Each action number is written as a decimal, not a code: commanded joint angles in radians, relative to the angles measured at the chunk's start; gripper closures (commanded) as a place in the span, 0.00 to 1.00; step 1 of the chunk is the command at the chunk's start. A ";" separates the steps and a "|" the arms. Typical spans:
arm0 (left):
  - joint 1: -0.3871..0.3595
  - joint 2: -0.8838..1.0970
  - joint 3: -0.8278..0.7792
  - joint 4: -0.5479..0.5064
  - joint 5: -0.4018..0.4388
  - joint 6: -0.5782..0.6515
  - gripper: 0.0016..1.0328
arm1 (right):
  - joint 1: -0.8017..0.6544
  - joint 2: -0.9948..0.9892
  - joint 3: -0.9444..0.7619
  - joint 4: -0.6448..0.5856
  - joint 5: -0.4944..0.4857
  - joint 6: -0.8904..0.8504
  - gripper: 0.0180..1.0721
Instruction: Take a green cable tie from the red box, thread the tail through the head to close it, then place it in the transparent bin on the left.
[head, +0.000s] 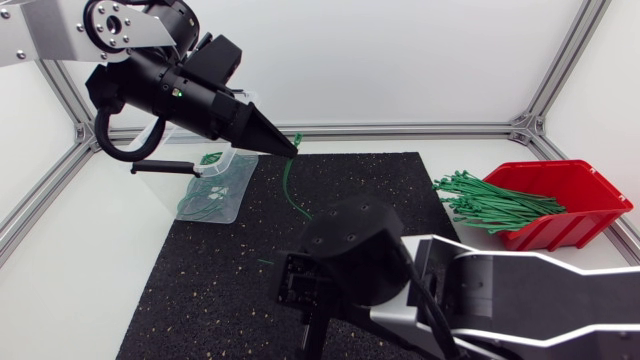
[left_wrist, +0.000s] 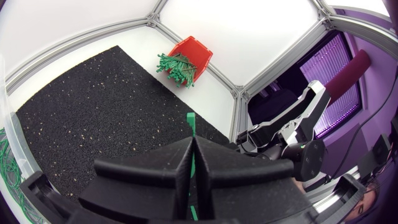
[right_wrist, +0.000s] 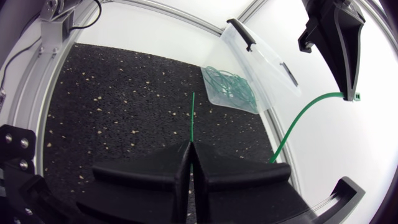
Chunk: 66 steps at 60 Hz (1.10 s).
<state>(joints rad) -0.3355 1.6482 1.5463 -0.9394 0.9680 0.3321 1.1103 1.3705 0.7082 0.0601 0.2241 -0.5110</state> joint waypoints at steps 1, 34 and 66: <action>-0.005 -0.036 -0.052 0.025 0.005 -0.028 0.97 | -0.007 -0.028 0.056 -0.068 -0.040 0.101 0.95; 0.010 -0.148 -0.216 0.229 0.005 -0.099 0.97 | -0.159 -0.125 0.183 -0.384 -0.511 0.365 0.95; 0.021 -0.255 -0.362 0.370 0.005 -0.122 0.97 | -0.204 -0.136 0.191 -0.424 -0.583 0.414 0.95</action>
<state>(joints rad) -0.3237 1.4349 1.2263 -0.5922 0.9680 0.2333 0.9256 1.2377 0.8764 -0.3443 -0.3630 -0.1364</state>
